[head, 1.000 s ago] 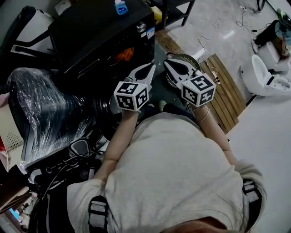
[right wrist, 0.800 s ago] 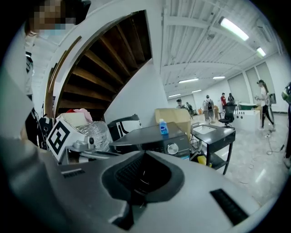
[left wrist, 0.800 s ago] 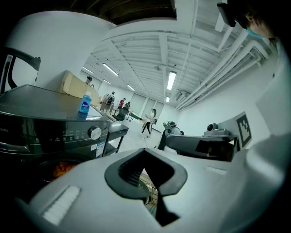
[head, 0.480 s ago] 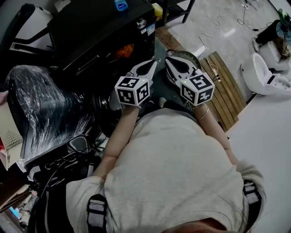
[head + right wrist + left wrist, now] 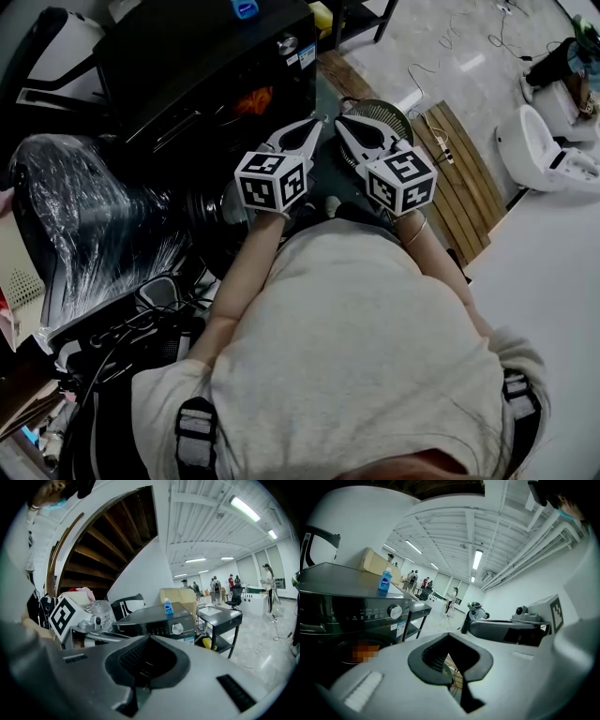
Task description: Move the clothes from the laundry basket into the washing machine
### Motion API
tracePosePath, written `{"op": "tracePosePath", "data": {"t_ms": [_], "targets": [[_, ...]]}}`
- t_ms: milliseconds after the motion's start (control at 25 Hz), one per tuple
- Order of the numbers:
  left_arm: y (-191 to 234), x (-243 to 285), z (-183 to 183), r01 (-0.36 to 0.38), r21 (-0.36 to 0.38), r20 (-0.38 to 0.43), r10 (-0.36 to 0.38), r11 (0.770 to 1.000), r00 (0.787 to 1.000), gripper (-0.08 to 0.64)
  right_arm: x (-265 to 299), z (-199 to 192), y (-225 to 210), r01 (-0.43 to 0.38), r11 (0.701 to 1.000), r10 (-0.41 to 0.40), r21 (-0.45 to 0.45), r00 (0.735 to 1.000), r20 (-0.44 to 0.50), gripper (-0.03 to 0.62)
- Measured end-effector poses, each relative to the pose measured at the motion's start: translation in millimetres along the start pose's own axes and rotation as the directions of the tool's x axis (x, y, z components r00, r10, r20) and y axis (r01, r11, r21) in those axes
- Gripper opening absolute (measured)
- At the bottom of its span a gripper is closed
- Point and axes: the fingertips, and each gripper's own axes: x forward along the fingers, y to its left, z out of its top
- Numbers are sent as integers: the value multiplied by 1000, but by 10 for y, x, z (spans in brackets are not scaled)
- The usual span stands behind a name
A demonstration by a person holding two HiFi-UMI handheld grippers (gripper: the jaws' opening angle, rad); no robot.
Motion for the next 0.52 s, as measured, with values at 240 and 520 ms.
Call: {"op": "tracePosePath", "data": {"t_ms": [240, 520], "targets": [[12, 18, -62, -7, -6, -25, 7, 1000, 1000, 9, 20, -69, 57, -21, 999, 20, -27, 1000, -21, 8], [-13, 46, -68, -4, -21, -34, 3, 1000, 999, 9, -11, -49, 37, -18, 999, 17, -35, 1000, -19, 8]]}}
